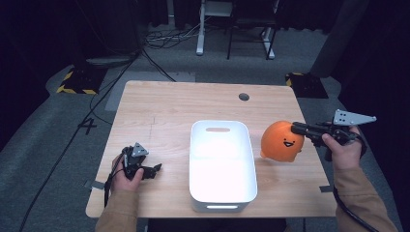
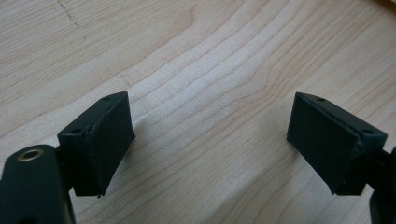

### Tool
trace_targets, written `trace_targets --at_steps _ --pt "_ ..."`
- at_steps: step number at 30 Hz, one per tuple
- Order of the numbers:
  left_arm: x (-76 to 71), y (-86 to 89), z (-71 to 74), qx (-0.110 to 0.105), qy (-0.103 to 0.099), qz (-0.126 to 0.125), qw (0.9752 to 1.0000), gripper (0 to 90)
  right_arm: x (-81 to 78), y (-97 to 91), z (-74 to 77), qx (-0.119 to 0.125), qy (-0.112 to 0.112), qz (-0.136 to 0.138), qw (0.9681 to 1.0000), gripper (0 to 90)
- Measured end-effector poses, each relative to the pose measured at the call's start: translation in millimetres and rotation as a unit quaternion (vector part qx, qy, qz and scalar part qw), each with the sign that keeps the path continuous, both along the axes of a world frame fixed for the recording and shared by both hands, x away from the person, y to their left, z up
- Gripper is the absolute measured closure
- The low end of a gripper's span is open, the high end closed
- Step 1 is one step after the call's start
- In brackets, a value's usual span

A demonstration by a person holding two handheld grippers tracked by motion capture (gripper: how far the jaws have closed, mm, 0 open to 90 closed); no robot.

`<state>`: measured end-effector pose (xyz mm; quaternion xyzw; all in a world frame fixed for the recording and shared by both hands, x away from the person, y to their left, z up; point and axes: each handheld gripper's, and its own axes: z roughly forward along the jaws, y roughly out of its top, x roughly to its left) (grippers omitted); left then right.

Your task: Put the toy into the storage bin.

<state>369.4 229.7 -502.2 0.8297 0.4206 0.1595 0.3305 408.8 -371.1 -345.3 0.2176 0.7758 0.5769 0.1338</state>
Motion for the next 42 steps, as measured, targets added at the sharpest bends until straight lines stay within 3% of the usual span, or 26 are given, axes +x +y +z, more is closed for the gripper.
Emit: trace_targets --at_steps 11,23,33,42 --pt "0.0 0.0 0.0 0.000 0.000 0.000 1.0000 14.7 -2.1 -3.0 24.0 -0.002 -0.014 0.003 0.9999 81.8" --pt "0.0 0.0 0.0 0.000 0.000 0.000 1.0000 14.7 -1.9 8.0 55.2 0.000 -0.031 0.013 0.9994 81.9" --pt "-0.1 -0.1 -0.1 0.000 0.000 0.000 1.0000 14.7 1.1 31.5 82.1 -0.007 -0.044 0.024 0.9987 82.1" --pt "-0.1 -0.1 -0.1 0.000 0.000 0.000 1.0000 14.7 4.0 59.1 94.4 -0.006 -0.051 0.045 0.9977 82.1"
